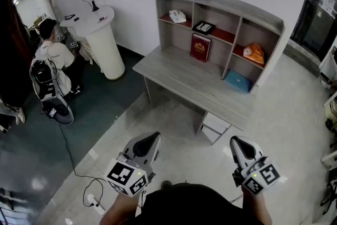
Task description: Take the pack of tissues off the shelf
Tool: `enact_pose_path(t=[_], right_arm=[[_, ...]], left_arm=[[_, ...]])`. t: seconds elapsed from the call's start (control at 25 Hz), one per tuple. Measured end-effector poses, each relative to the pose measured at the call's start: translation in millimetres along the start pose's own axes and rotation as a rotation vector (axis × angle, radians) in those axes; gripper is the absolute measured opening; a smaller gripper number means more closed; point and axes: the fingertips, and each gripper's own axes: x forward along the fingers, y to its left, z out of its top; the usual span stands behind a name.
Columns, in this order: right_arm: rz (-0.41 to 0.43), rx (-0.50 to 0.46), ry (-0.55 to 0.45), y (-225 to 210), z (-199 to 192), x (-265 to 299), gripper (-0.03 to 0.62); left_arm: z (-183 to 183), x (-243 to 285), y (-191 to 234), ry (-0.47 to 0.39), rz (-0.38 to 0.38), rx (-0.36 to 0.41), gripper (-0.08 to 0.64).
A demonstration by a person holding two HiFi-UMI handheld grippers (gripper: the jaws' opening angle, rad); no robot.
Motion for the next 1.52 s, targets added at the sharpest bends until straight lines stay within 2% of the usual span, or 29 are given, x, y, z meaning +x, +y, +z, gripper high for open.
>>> enact_pose_path(t=[0.48, 0.76, 1.08, 1.28, 1.52], right_arm=[[-0.002, 0.003, 0.004, 11, 1, 18, 0.017], [0.018, -0.018, 0.017, 37, -4, 47, 0.017], [0.015, 0.057, 0.041, 64, -24, 75, 0.018], [-0.001, 0.102, 0.06, 49, -30, 85, 0.018], [0.006, 0.105, 0.05, 6, -32, 110, 0.018]], left_arm=[[3, -8, 17, -0.003, 0.001, -0.007, 0.012], [-1, -24, 40, 0.005, -0.005, -0.01, 0.012], [-21, -42, 72, 0.043, -0.027, -0.022, 0.012], [-24, -27, 87, 0.063, -0.024, -0.039, 0.012], [-21, 25, 100, 0.059, -0.033, -0.026, 0.012]])
